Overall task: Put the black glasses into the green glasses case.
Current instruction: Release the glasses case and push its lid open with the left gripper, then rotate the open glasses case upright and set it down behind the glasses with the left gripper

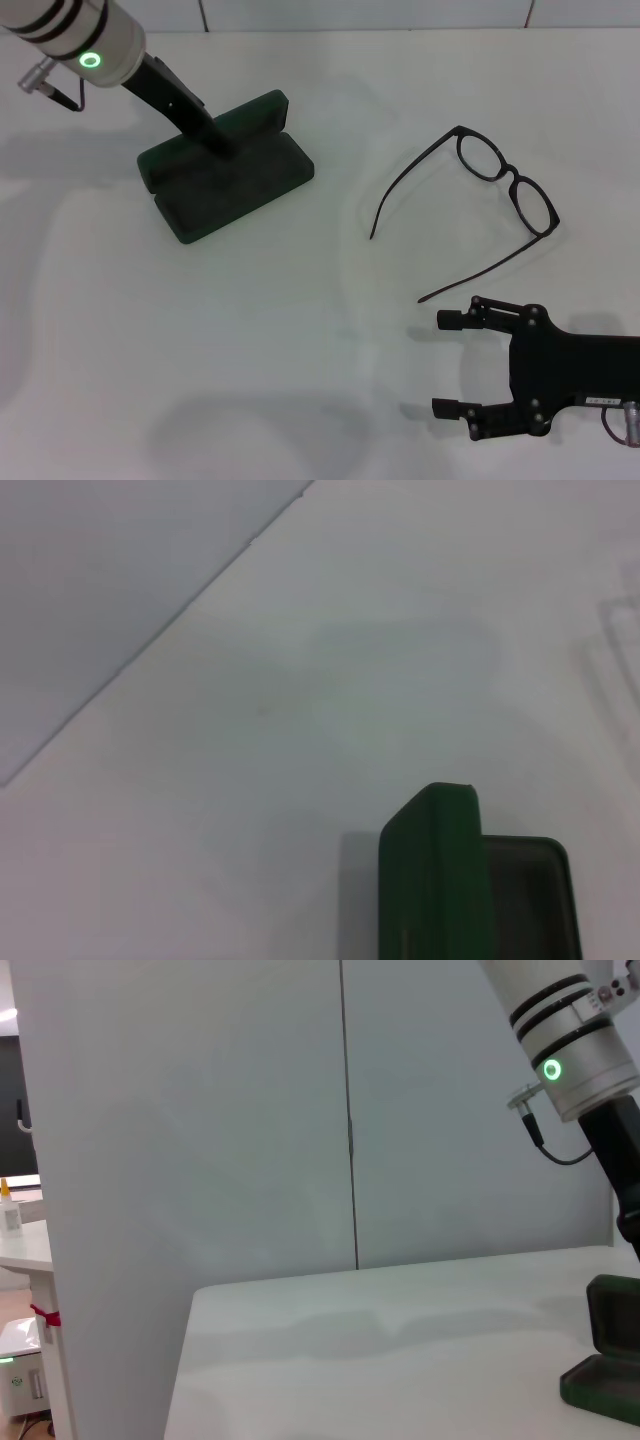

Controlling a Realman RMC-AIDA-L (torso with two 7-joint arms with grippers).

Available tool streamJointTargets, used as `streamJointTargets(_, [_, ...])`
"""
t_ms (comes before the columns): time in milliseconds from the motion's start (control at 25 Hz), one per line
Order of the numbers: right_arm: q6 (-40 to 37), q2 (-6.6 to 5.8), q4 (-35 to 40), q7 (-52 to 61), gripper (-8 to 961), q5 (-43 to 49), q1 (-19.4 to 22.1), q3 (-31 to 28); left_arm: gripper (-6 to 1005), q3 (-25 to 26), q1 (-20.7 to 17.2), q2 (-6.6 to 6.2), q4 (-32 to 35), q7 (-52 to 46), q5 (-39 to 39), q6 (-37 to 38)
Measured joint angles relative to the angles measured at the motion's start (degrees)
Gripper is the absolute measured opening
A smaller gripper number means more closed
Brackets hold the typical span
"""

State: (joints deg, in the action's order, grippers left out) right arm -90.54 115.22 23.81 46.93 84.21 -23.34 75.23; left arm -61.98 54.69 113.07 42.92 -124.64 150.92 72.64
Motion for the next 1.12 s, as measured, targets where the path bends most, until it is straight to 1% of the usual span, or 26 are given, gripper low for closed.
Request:
streamJointTargets(200, [0.24, 0.0, 0.0, 0.0, 865, 0.0, 0.04, 0.0, 770, -0.14, -0.28, 0.55, 0.23, 0.94, 0.24, -0.88])
streamJointTargets(400, [0.19, 0.0, -0.03, 0.0, 865, -0.01, 0.21, 0.0, 731, -0.33, -0.82, 1.35, 1.14, 2.18, 0.21, -1.95])
streamJointTargets(680, [0.18, 0.0, -0.08, 0.0, 865, 0.08, 0.24, -0.04, 678, -0.91, -0.94, 1.39, 1.16, 2.46, 0.33, -2.27])
streamJointTargets(880, [0.13, 0.0, -0.09, 0.0, 865, 0.1, 0.22, -0.05, 437, -1.02, -0.94, 1.36, 1.4, 2.55, 0.63, -2.32])
streamJointTargets(1000, [0.12, 0.0, -0.09, 0.0, 865, 0.12, 0.22, -0.12, 215, -1.09, -0.94, 1.35, 1.4, 2.56, 0.83, -2.33])
streamJointTargets(1120, [0.1, 0.0, -0.09, 0.0, 864, 0.15, 0.22, -0.26, 210, -1.13, -0.99, 1.31, 2.01, 2.56, 0.89, -2.24])
